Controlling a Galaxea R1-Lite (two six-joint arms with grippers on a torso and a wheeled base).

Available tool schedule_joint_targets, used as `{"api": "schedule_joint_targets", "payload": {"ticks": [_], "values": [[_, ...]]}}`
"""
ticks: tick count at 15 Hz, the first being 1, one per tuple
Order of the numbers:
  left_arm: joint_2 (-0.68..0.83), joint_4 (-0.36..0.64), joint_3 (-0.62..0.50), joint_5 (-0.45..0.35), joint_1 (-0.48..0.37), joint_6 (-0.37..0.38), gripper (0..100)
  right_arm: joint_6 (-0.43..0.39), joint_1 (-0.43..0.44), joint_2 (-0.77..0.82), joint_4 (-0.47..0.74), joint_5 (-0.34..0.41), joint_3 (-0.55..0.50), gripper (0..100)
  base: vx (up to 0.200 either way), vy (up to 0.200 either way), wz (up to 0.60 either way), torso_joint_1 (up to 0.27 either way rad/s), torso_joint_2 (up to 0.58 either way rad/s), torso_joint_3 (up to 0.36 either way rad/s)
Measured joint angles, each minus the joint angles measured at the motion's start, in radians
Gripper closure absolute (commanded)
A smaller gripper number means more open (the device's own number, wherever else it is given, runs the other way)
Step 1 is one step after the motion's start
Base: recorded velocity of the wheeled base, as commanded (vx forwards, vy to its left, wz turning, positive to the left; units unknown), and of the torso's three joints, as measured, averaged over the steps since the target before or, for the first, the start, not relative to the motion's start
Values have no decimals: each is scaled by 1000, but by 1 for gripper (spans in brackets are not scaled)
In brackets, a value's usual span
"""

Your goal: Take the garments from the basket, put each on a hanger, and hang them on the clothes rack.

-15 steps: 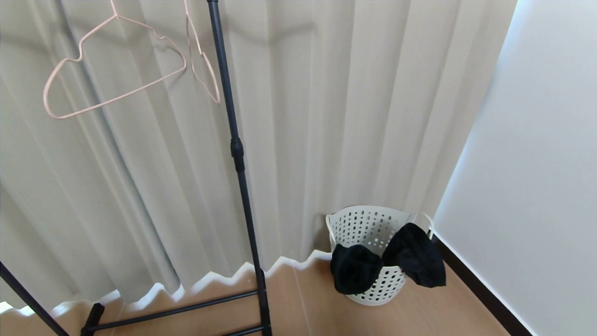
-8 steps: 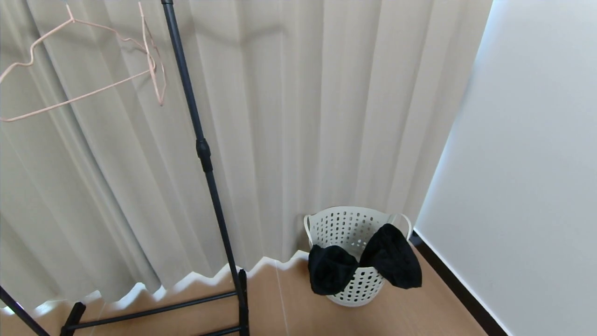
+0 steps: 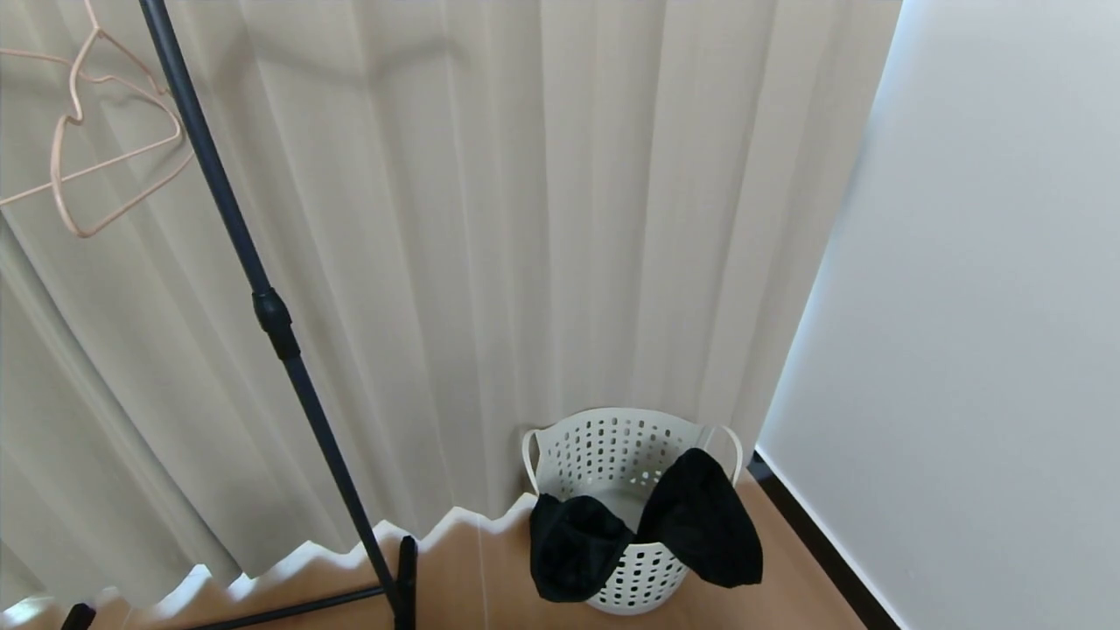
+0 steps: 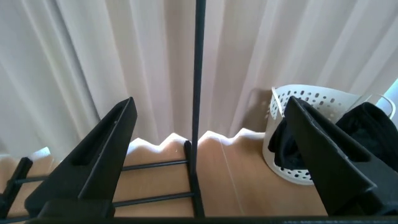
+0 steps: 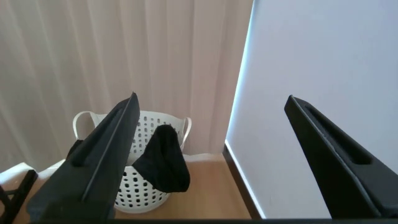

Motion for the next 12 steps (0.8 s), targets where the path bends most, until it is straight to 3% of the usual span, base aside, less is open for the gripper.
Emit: {"api": "schedule_joint_targets", "payload": {"ticks": [2,5,12], "values": [[0,0,1,0,0,0,0,0,0,0,-2,0,0,0,0,0,0,0,0,0],[0,0,1,1,0,0,0,0,0,0,-2,1,0,0,0,0,-600,2,2,4],[0,0,1,1,1,-1,0,-20,0,0,0,5,0,0,0,0,0,-2,3,-37]]}}
